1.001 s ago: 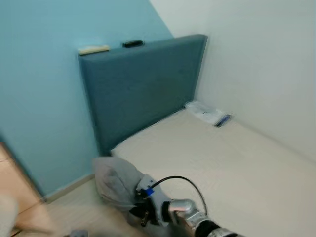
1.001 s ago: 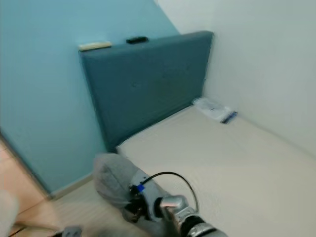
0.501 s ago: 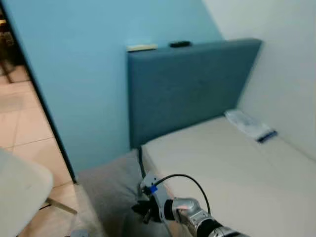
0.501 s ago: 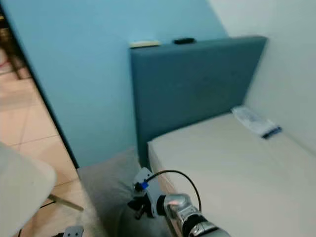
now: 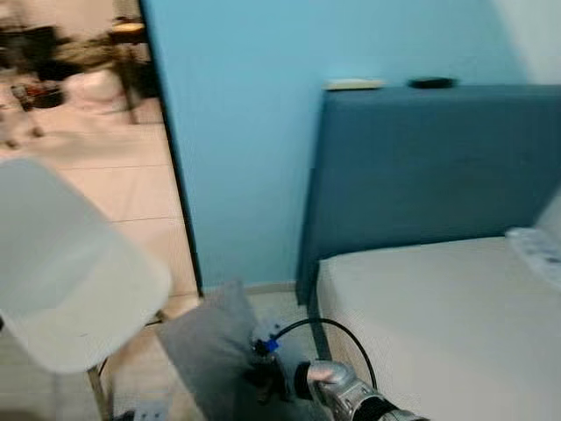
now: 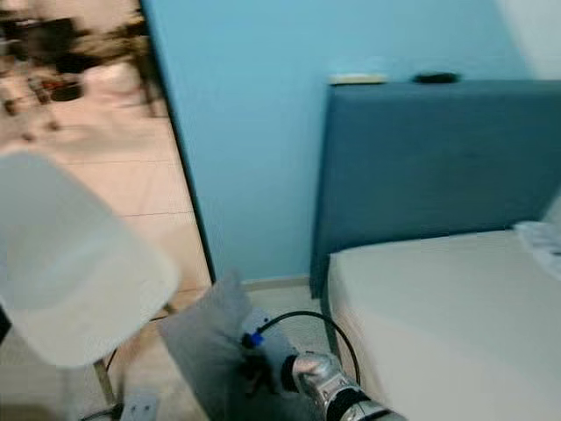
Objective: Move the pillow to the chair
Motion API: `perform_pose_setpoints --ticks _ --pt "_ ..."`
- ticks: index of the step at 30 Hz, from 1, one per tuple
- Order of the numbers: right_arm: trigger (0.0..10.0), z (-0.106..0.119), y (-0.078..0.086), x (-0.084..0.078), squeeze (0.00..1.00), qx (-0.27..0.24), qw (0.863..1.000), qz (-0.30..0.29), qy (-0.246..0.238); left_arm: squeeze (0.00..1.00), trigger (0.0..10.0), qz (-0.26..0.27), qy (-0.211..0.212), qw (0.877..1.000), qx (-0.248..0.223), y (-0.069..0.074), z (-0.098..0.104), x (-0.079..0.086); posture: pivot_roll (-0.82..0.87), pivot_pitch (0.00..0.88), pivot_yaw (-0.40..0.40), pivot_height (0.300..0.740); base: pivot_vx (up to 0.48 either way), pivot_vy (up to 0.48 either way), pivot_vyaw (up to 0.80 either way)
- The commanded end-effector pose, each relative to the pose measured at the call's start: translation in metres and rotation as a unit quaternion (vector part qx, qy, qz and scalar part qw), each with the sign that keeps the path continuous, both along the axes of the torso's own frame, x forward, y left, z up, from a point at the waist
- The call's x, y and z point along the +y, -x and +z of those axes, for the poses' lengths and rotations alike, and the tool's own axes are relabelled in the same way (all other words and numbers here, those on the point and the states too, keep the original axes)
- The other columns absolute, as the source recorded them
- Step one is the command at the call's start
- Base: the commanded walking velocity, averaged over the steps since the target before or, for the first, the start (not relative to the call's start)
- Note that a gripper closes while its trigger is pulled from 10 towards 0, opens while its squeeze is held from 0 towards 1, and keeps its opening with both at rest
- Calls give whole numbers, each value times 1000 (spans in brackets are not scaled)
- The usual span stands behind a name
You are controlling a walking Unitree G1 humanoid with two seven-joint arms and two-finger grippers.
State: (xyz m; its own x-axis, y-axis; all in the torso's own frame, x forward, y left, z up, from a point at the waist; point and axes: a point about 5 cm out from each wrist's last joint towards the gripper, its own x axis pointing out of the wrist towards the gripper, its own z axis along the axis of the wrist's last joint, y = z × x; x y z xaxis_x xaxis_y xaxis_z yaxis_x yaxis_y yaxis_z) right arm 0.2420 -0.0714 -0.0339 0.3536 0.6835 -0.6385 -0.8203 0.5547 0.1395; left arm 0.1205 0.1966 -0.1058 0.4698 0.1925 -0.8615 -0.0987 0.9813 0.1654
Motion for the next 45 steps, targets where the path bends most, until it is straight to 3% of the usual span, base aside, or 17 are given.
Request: perform_pose_setpoints --ticks 1,11,15,25,35,38,40,45 --pt "10000 -2 1 0 0 -10 1000 0 22 0 10000 -10 7 1000 4 0 -1 -4 29 0 -67 740 0 0 744" --pt "10000 -26 22 -31 0 41 993 -81 75 0 10000 -16 13 1000 10 2 -2 -8 23 6 -63 740 0 0 754" --pt "10000 -33 33 -37 0 43 991 -67 106 0 10000 -16 15 1000 13 4 -3 -8 24 12 -64 740 0 0 756" --pt "10000 -32 31 -36 0 42 991 -77 103 0 10000 -15 20 1000 14 4 -3 -8 24 2 -65 740 0 0 756" --pt "10000 -31 30 -34 0 31 992 -72 104 0 10000 1 37 999 -4 -5 0 -12 24 4 -68 740 0 0 755" --pt "10000 -28 24 -32 0 14 991 -90 103 0 10000 1 42 999 -9 -8 0 -14 23 6 -68 740 0 0 383" --pt "10000 -23 18 -27 0 -23 991 -55 121 0 10000 -9 45 999 -12 -12 1 -16 18 8 -69 740 0 0 0" --pt "10000 -19 12 -22 0 -33 992 -53 109 0 10000 -23 41 999 -2 -10 1 -16 15 0 -73 740 0 -220 0"
